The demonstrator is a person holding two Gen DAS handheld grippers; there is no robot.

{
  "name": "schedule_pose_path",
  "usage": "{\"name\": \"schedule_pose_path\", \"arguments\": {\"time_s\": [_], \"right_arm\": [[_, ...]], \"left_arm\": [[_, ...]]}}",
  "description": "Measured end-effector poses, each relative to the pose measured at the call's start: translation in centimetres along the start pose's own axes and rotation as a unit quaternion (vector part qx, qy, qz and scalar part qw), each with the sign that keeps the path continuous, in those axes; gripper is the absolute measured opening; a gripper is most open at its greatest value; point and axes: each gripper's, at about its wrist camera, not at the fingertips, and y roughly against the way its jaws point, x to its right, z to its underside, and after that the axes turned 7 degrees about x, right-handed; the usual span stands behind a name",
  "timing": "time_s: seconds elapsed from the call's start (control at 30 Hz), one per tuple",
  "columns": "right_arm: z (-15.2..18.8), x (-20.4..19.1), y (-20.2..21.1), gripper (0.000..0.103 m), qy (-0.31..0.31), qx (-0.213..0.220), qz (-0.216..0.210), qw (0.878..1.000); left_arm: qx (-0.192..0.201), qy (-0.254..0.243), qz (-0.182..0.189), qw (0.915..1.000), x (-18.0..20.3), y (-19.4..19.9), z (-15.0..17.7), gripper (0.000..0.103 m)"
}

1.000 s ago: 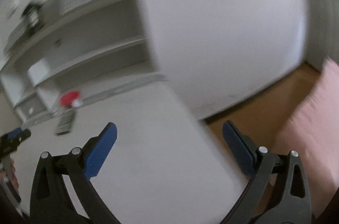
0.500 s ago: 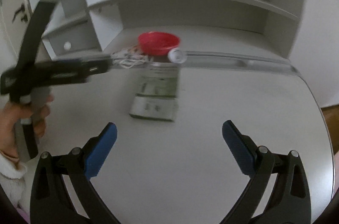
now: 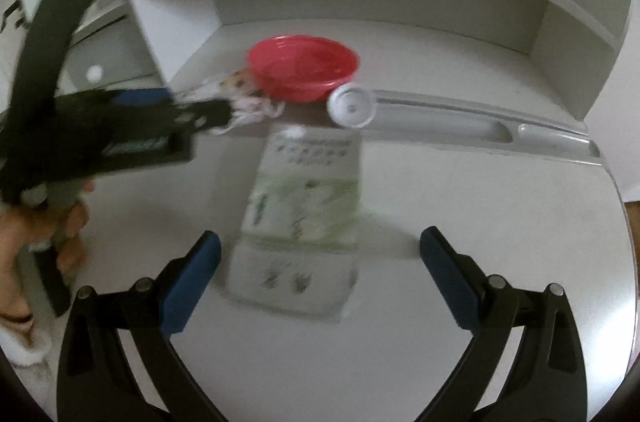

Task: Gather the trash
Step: 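Grasp the white printed plastic bag with left gripper while right grasps green-white cigarette pack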

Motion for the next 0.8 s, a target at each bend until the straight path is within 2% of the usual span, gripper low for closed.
{"name": "schedule_pose_path", "arguments": {"time_s": [0.07, 0.13, 0.2, 0.23, 0.3, 0.37, 0.43, 0.47, 0.53, 0.6, 0.8], "right_arm": [[-0.3, 0.2, -0.4, 0.096, 0.006, -0.004, 0.011, 1.0], [-0.3, 0.2, -0.4, 0.089, 0.008, -0.001, 0.009, 1.0], [-0.3, 0.6, -0.1, 0.064, 0.007, 0.012, 0.013, 1.0], [-0.4, 1.0, 0.0, 0.058, 0.005, 0.019, 0.015, 1.0], [-0.5, 1.7, -0.1, 0.057, -0.008, 0.021, 0.009, 1.0], [-0.4, 2.2, 0.0, 0.057, -0.013, 0.023, 0.007, 1.0], [-0.3, 2.8, 0.1, 0.057, -0.03, 0.027, -0.002, 0.999], [-0.4, 3.1, 0.1, 0.057, -0.037, 0.028, -0.003, 0.999], [-0.4, 3.9, 0.1, 0.057, -0.057, 0.032, -0.003, 0.998], [-0.5, 4.0, 0.1, 0.057, -0.06, 0.032, 0.002, 0.998], [-0.5, 3.5, -0.1, 0.057, -0.044, 0.027, 0.024, 0.998]], "left_arm": [[-0.001, -0.004, -0.001, 1.0, 0.2, 0.0, 0.0, 0.08], [-0.001, -0.004, -0.002, 1.0, 0.3, 0.0, 0.0, 0.08], [-0.001, -0.004, -0.003, 1.0, 0.1, -0.3, 0.1, 0.08], [-0.002, -0.005, -0.004, 1.0, 0.3, -0.5, 0.1, 0.08], [-0.002, -0.007, -0.003, 1.0, 0.6, -0.8, 0.1, 0.079], [0.0, -0.008, -0.003, 1.0, 0.9, -0.7, 0.1, 0.071], [0.004, -0.01, -0.001, 0.9999, 0.9, -0.6, 0.2, 0.046], [0.006, -0.011, 0.0, 0.9999, 1.0, -0.6, 0.2, 0.045], [0.005, -0.011, 0.005, 0.9999, 1.1, -0.6, 0.3, 0.032], [0.009, -0.004, 0.011, 0.9999, 0.8, -0.5, 0.3, 0.027], [0.016, 0.004, 0.015, 0.9998, 0.8, -0.2, 0.6, 0.026]]}}
